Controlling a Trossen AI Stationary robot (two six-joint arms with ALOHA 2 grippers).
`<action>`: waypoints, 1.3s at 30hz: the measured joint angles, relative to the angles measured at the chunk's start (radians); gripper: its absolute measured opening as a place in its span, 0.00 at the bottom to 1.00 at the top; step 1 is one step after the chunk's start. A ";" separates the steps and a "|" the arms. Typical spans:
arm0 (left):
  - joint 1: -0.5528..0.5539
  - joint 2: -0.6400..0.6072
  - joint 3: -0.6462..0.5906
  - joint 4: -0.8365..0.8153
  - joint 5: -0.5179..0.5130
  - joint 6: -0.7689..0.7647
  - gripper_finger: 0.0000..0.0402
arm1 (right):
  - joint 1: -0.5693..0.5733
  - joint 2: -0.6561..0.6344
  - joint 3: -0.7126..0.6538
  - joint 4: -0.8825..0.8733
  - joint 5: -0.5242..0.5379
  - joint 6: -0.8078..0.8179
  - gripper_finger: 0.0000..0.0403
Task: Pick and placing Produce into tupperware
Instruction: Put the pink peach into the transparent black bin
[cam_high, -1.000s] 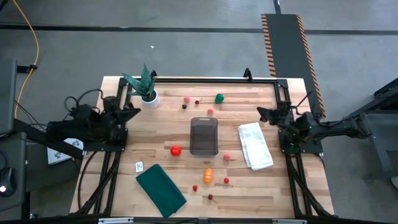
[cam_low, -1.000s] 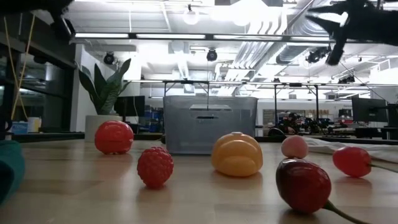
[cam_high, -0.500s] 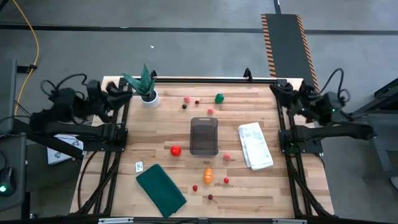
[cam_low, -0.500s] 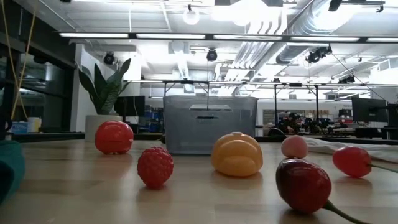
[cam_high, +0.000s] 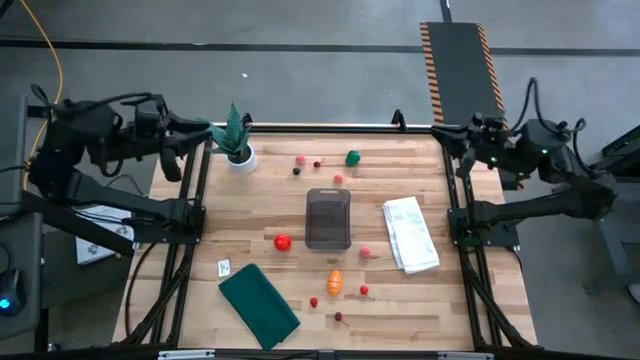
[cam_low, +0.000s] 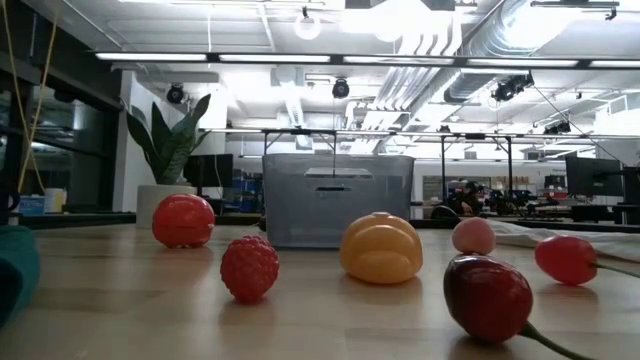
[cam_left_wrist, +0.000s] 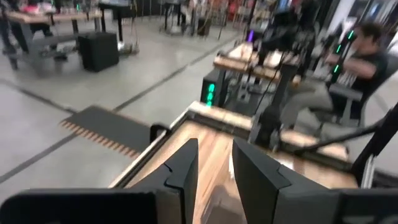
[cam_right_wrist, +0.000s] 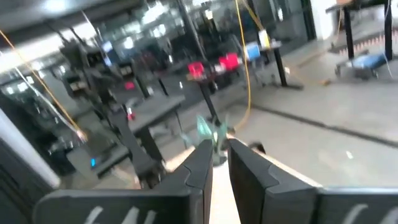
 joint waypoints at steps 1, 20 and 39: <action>0.000 0.016 0.016 -0.029 0.000 -0.001 0.22 | 0.000 0.016 0.017 -0.038 -0.006 0.013 0.10; 0.000 0.179 0.039 -0.304 0.144 -0.131 0.22 | 0.000 0.301 0.115 -0.385 -0.180 0.180 0.10; 0.000 0.321 0.038 -0.366 0.243 -0.053 0.22 | 0.079 0.523 0.115 -0.421 -0.369 0.053 0.10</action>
